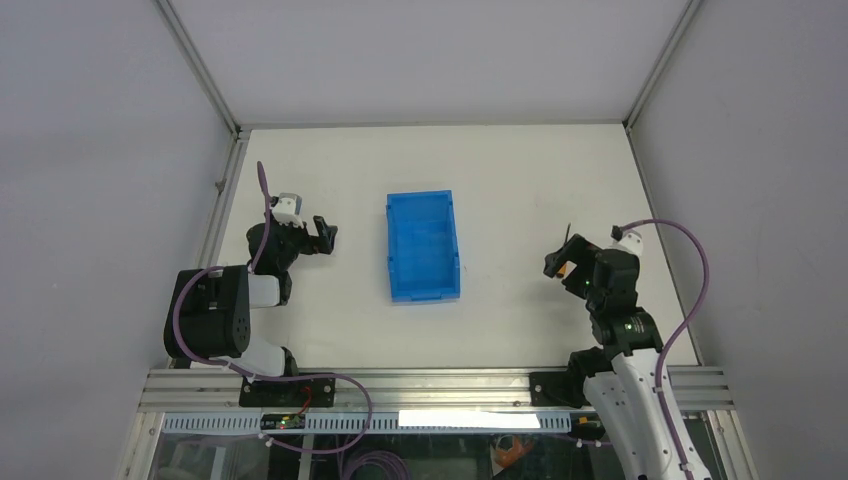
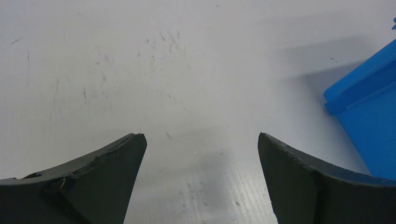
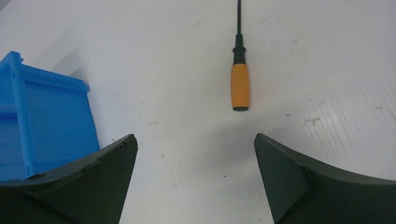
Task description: Put the screwdriver in the bin
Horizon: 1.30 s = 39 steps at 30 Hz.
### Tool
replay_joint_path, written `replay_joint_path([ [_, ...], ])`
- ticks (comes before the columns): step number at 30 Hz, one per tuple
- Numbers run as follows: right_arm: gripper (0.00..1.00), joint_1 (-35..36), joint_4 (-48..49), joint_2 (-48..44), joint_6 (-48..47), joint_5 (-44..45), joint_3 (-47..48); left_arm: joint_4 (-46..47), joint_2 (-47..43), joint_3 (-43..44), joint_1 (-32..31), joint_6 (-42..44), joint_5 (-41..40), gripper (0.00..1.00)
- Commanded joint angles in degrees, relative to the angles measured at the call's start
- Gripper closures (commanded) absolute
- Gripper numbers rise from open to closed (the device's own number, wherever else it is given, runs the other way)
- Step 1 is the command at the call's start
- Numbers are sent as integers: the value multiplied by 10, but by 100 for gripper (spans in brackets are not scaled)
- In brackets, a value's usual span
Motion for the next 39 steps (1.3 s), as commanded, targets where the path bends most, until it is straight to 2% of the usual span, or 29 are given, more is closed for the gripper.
replay_joint_path([
  [1, 1, -1, 37, -15, -29, -5, 42, 45, 1, 0, -4, -1, 12, 1],
  [5, 2, -2, 66, -7, -75, -16, 95, 45, 1, 1, -4, -1, 12, 1],
  [8, 2, -2, 65, 52, -98, -13, 160, 45, 1, 0, -4, -1, 12, 1],
  [12, 1, -4, -53, 224, -99, 76, 297, 45, 1, 0, -4, -1, 12, 1],
  [13, 1, -9, -95, 276, -99, 77, 328, 45, 1, 0, -4, -1, 12, 1],
  [15, 1, -33, -138, 370, -104, 13, 376, 45, 0, 1, -3, -1, 12, 1],
  [17, 1, -59, -153, 462, -104, -51, 400, 44, 0, 1, -4, -1, 12, 1],
  [18, 1, -61, -150, 497, -104, -56, 403, 45, 1, 0, -4, -1, 12, 1],
  [23, 6, -79, -115, 617, -98, -5, 389, 44, 0, 1, -4, -1, 12, 1],
  [30, 24, -83, -79, 701, -107, -15, 358, 44, 1, 0, -4, 0, 12, 1],
  [35, 46, -83, -67, 728, -115, -23, 339, 44, 1, 1, -4, 0, 12, 1],
  [38, 72, -82, -73, 727, -120, -23, 339, 44, 0, 0, -4, 0, 12, 1],
  [39, 89, -80, -77, 722, -122, -21, 342, 44, 0, 0, -4, -1, 12, 1],
])
